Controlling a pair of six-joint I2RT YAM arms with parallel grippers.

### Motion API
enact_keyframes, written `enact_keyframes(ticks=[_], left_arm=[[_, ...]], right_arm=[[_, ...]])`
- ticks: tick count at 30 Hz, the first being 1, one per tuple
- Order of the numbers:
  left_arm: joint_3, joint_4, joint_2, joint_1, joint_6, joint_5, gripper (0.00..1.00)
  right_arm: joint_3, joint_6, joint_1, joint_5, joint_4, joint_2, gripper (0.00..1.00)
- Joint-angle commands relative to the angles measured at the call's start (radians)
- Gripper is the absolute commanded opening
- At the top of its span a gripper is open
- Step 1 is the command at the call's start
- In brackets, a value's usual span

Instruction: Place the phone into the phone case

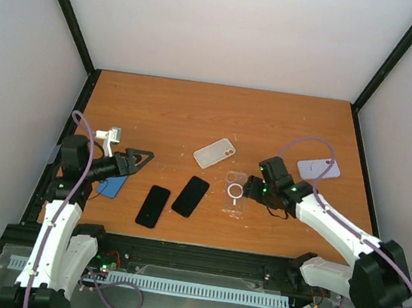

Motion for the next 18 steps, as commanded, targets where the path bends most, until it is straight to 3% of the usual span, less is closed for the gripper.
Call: enact_keyframes(ticks=[1,7,18], left_arm=[[0.007,0.003,0.001,-0.002,0.041,-0.005,0.99],[0.019,-0.006,0.002,-0.003,0.044,-0.008,0.99],[0.012,-0.024,0.009,-0.002,0.044,-0.049,0.99]], right_arm=[[0.057,0.031,0.072,0.137,0.034,0.094,0.75],[0.181,0.020,0.174,0.231,-0.022,0.268,0.86],[0.267,0.021,0.244,0.276,-0.054,0.470,0.95]])
